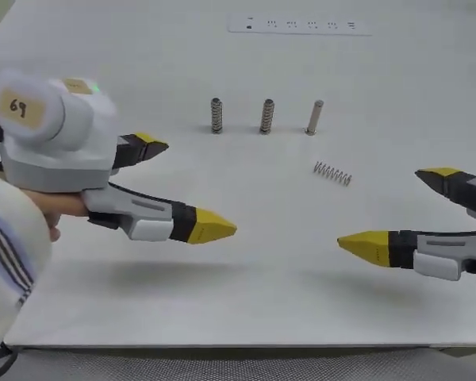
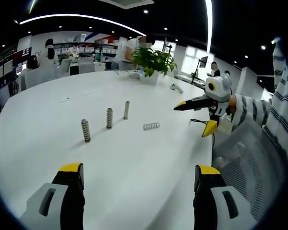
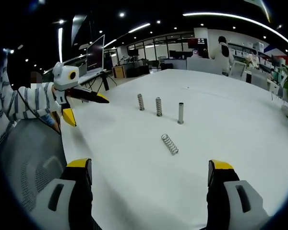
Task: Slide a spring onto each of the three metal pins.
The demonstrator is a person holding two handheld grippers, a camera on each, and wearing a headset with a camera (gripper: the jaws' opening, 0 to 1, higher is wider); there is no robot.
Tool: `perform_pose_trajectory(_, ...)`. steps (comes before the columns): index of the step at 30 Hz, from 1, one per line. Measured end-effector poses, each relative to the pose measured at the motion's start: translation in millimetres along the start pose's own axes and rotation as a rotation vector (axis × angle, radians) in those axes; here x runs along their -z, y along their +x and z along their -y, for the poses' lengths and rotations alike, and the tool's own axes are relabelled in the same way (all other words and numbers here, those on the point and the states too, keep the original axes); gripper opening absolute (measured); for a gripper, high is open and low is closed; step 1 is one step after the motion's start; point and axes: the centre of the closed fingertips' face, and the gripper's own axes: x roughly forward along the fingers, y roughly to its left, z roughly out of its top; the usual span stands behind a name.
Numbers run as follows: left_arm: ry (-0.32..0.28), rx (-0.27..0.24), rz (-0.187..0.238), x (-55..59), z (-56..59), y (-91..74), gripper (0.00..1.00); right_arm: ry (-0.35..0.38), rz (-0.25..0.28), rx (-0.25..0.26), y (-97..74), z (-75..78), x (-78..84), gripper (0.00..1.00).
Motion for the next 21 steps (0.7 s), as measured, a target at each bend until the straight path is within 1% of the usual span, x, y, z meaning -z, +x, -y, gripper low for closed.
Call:
perform_pose_trajectory(4, 0.005, 0.005, -0.005, 0.0, 0.9, 0.9, 0.93, 0.003, -0.009, 0.004, 0.1, 0.5, 1.9, 0.99)
perform_pose_trajectory(8, 0.012, 0.012, -0.002, -5.0, 1.1, 4.9, 0.90, 0.004, -0.012, 0.017, 0.6, 2.4, 1.4, 0.99)
perform_pose_trajectory(12, 0.043, 0.026, -0.012, -11.5, 1.9, 15.2, 0.86, -0.004, -0.012, 0.020, 1.7, 2.2, 0.0, 0.99)
perform_pose_trajectory(15, 0.055, 0.053, -0.010, -16.9, 6.7, 23.0, 0.85, -0.003, -0.011, 0.018, 1.7, 1.2, -0.3, 0.99)
perform_pose_trajectory(16, 0.068, 0.063, -0.013, -18.5, 8.5, 26.6, 0.85, 0.001, -0.010, 0.019, 1.6, 1.2, -0.3, 0.99)
perform_pose_trajectory(18, 0.082, 0.080, -0.022, -20.1, 10.8, 32.1, 0.85, 0.007, -0.008, 0.024, 1.1, 2.0, 0.2, 0.99)
perform_pose_trajectory(21, 0.087, 0.090, -0.032, -21.6, 11.2, 36.7, 0.84, 0.020, -0.005, 0.037, 0.3, 4.1, 0.7, 0.99)
